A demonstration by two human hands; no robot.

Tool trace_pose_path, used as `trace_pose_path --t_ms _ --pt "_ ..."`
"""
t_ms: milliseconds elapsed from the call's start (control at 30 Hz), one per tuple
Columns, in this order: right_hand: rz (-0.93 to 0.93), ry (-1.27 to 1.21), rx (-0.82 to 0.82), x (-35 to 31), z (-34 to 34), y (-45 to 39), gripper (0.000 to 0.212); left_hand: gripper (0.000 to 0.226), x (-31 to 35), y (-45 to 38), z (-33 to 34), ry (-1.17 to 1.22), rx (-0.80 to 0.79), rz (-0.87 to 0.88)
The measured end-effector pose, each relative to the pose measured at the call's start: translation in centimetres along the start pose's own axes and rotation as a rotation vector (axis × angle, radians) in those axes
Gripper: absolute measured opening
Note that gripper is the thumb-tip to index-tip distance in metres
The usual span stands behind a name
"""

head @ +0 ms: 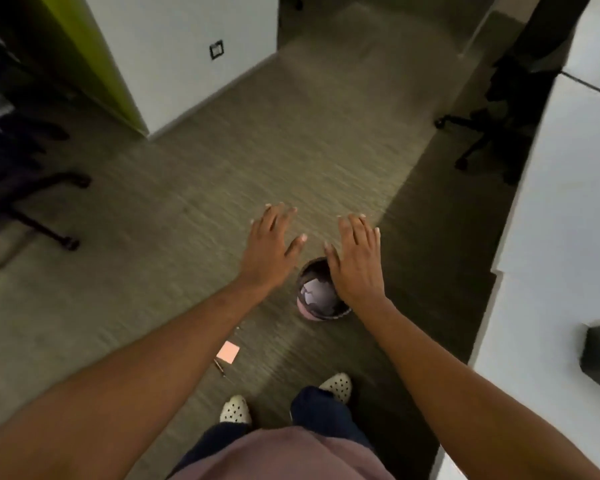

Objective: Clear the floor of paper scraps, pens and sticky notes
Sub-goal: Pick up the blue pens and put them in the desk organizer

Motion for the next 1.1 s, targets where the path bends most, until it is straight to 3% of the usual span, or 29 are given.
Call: trace_pose_path --t_ms 167,333,767,1100 --pt "-0.215 -0.039 -0.081 -11.6 3.8 -0.5 0.055 0.059 -9.5 6.6 -7.8 -0.109 0.141 -0.235" --pt "-0.405 -0.07 -0.154 -17.6 8.1 -0.9 0.057 0.062 -15.1 11.4 -9.8 -0.112 0.245 -0.418" --pt "-0.616 -0.02 -0.478 -19.1 21.1 1.2 0.06 0.064 -23.8 18.4 -4.7 -0.04 0.301 -0.779" --pt "-0.602 0.136 -0.685 -18.1 43.2 5.8 0.061 0.068 -43.9 24.2 7.7 0.025 0.125 -0.942"
Point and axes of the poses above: each hand's wrist, its own y-axis away from the middle knuckle, its own z-axis out of the palm, x = y × z, the point moved 2 cm from there along -y, towards the middle knuckle, and after that the axes turned 12 degrees about y, right-handed, at the moved point
